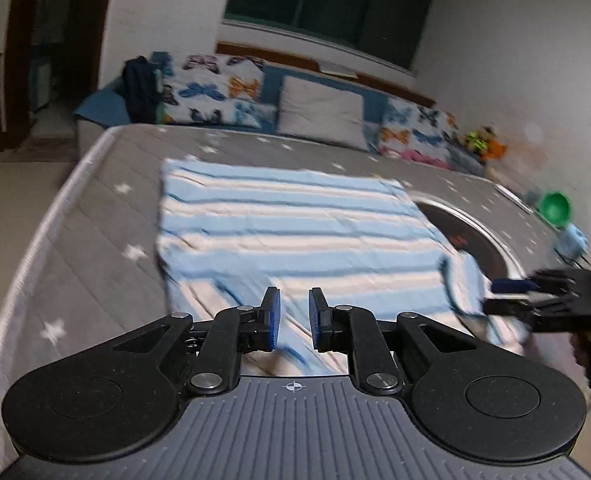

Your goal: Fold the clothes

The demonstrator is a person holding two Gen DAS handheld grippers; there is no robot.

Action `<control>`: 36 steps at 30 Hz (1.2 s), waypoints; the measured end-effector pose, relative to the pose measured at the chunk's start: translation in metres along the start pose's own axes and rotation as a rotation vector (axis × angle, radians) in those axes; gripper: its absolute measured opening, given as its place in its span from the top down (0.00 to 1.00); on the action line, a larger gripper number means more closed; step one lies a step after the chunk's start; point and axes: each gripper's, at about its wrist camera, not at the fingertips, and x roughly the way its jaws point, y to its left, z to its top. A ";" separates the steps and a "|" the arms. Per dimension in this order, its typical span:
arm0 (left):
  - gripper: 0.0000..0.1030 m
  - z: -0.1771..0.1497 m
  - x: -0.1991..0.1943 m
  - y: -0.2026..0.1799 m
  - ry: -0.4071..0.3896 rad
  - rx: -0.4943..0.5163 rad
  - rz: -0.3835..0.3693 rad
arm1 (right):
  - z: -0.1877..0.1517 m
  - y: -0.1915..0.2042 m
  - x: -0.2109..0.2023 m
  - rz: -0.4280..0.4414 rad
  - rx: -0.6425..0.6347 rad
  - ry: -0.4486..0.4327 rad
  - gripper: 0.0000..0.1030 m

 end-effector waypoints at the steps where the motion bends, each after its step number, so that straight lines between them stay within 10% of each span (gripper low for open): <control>1: 0.85 0.004 0.008 0.007 0.006 -0.008 0.020 | 0.001 0.000 0.000 0.001 -0.001 0.000 0.49; 18: 0.85 0.001 0.071 0.020 0.132 0.013 0.035 | 0.015 -0.009 0.032 -0.026 -0.034 0.055 0.50; 36: 0.67 -0.054 -0.036 -0.023 0.104 0.395 0.037 | -0.031 0.036 -0.019 0.081 -0.258 0.097 0.50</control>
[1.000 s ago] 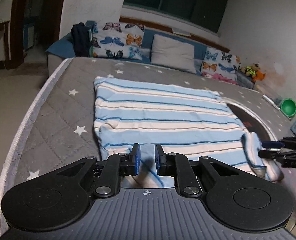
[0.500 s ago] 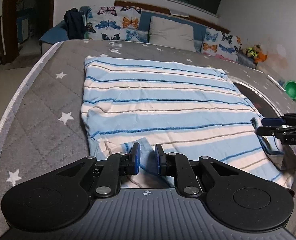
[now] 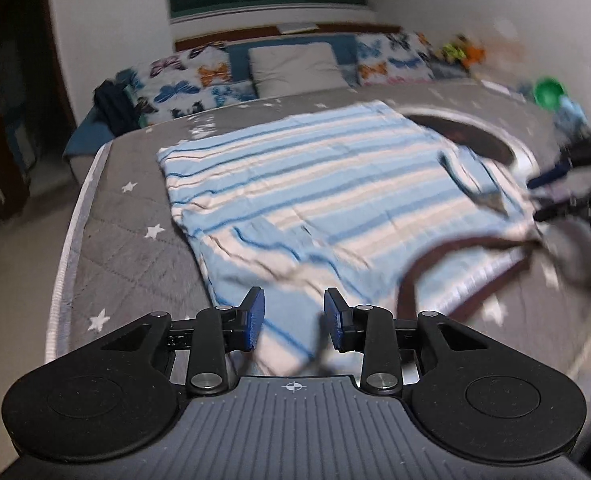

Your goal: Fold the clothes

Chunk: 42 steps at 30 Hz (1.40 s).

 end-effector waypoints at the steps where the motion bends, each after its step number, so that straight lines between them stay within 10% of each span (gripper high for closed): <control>1: 0.67 -0.005 -0.005 -0.007 -0.004 0.044 -0.008 | -0.002 0.003 -0.002 0.006 -0.013 0.002 0.50; 16: 0.66 -0.023 0.008 -0.057 -0.029 0.347 -0.049 | -0.001 0.035 -0.016 0.069 -0.141 0.020 0.60; 18: 0.82 -0.022 0.011 -0.059 -0.046 0.361 -0.051 | 0.000 0.036 -0.016 0.072 -0.141 0.021 0.67; 26: 0.91 0.002 0.014 -0.042 -0.127 0.231 -0.034 | 0.002 0.027 -0.014 0.055 -0.133 0.016 0.72; 32: 0.92 0.034 0.030 -0.028 -0.151 0.130 -0.014 | 0.003 0.020 -0.012 0.040 -0.124 0.012 0.51; 38: 0.91 0.049 0.039 -0.025 -0.154 0.126 -0.030 | 0.004 0.012 -0.011 0.025 -0.115 0.007 0.51; 42: 0.85 0.035 0.034 -0.030 -0.153 0.171 -0.035 | 0.005 0.007 -0.009 0.015 -0.109 0.004 0.78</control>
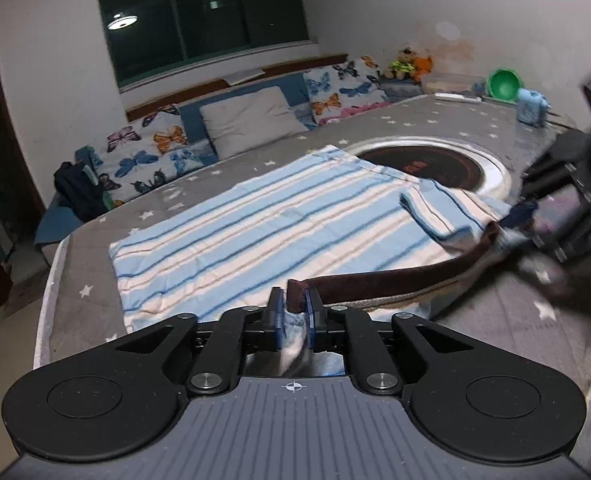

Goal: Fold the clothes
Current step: 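Grasp the brown-banded hem with the left gripper while the right gripper grasps it too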

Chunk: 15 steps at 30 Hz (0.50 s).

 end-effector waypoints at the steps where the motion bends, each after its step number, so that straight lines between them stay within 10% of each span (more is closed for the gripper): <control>1: 0.84 -0.004 -0.003 -0.003 -0.002 0.018 0.002 | 0.000 -0.001 0.000 -0.003 0.002 -0.001 0.78; 15: 0.57 -0.050 -0.038 -0.017 0.013 0.137 0.017 | 0.004 -0.007 0.004 -0.025 0.002 0.001 0.79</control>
